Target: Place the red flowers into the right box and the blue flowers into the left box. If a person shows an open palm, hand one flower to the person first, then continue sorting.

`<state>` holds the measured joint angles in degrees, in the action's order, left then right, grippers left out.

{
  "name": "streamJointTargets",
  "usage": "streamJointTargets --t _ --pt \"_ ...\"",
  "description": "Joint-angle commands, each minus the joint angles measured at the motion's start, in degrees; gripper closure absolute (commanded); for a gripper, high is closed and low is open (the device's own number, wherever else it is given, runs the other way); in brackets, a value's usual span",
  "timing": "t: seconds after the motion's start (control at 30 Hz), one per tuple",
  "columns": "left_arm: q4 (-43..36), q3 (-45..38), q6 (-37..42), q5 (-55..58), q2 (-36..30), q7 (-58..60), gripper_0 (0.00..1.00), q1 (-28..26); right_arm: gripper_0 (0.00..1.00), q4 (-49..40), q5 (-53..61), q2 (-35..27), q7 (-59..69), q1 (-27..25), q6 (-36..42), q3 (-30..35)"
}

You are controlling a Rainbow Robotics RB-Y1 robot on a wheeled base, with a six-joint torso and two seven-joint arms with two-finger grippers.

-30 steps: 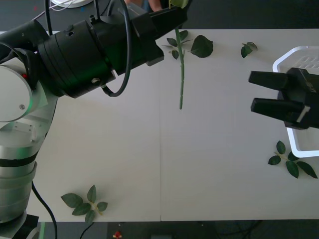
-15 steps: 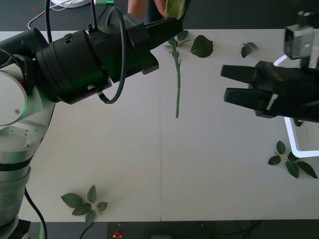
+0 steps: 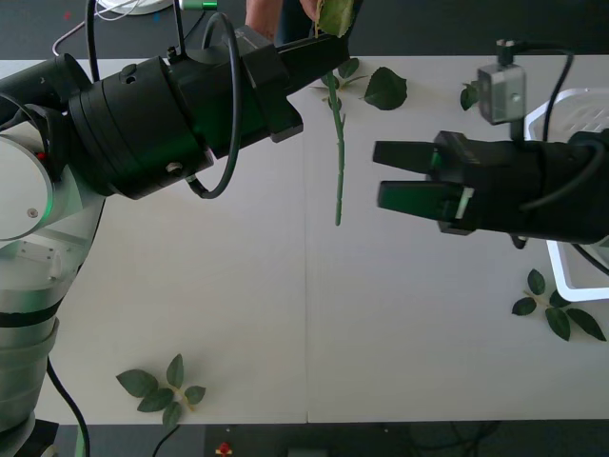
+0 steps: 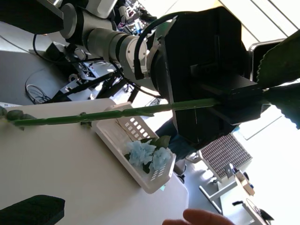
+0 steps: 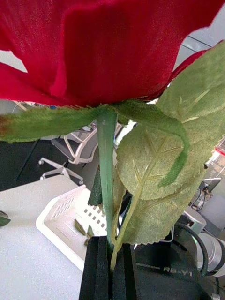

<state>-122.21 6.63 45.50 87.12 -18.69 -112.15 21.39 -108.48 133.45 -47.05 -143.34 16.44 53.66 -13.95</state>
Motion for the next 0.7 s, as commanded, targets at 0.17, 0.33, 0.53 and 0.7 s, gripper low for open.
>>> streamJointTargets --t 0.17,0.33,0.53,0.7 --pt "-2.1 1.2 -0.9 0.8 -1.5 1.3 1.00 -0.9 0.00 -0.5 0.8 2.4 -0.5 4.8 -4.3 -4.7" --pt "-2.1 1.2 -0.9 0.8 -1.5 1.3 1.00 -0.9 0.00 -0.5 -0.1 2.7 -1.5 6.3 -6.8 -7.4" --pt "-2.1 1.2 -0.9 0.8 -1.5 1.3 1.00 -0.9 0.00 -0.5 -0.3 2.6 -2.7 8.3 -10.2 -11.3" --pt "-2.1 1.2 -0.9 0.8 -1.5 1.3 1.00 -0.9 0.00 -0.5 -0.3 2.8 -3.8 10.2 -13.4 -13.9"
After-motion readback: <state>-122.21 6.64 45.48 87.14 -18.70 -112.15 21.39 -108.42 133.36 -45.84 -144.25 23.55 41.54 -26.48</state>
